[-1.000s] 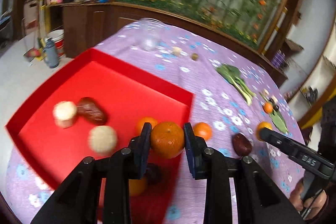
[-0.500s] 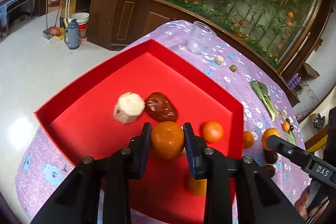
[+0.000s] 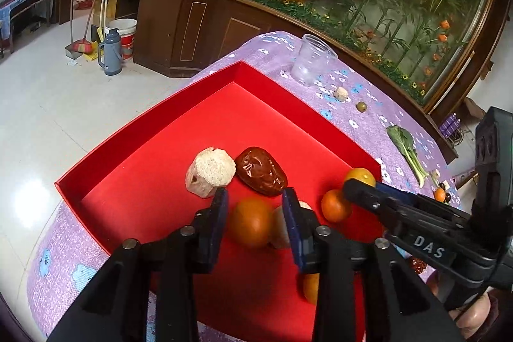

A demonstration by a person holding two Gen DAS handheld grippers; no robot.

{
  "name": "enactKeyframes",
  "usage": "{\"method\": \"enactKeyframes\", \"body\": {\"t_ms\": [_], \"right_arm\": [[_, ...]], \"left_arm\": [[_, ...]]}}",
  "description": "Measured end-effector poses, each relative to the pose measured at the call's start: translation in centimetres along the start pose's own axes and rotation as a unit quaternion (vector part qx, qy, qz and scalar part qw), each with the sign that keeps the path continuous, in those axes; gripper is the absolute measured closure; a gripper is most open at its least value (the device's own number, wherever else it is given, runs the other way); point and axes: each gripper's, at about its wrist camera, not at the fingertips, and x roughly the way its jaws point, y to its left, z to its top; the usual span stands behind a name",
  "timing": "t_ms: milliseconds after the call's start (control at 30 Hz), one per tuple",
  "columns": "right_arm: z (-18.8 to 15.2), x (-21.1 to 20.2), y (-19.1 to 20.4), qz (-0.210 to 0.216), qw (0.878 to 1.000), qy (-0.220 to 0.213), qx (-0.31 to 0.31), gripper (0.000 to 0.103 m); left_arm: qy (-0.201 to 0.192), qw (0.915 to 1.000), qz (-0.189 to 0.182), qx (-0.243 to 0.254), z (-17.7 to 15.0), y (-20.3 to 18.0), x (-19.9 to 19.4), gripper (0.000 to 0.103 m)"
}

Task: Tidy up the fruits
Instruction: 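Carry both oranges over the red tray and open both grippers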

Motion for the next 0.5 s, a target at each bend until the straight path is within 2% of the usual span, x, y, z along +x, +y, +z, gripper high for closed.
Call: {"method": "enactKeyframes", "body": {"t_ms": [100,167,500], "right_arm": [[0.2,0.0,0.3,0.002,1.0,-0.003,-0.005,0.06],[0.5,-0.1,0.4,-0.001,1.0,-0.01,-0.008,0.051],[-0.2,-4.2,-2.2,-0.004,0.999,-0.044,0.023,0.048]], "left_arm": [[-0.005,1.0,-0.003,-0.002,0.2,-0.1,-0.4,0.053],[-0.006,1.0,-0.002,-0.006,0.3,-0.1,-0.5,0.043],[-0.018,0.9988,0.004,-0.046,0.7,0.9,-2.7,0.04]]}}
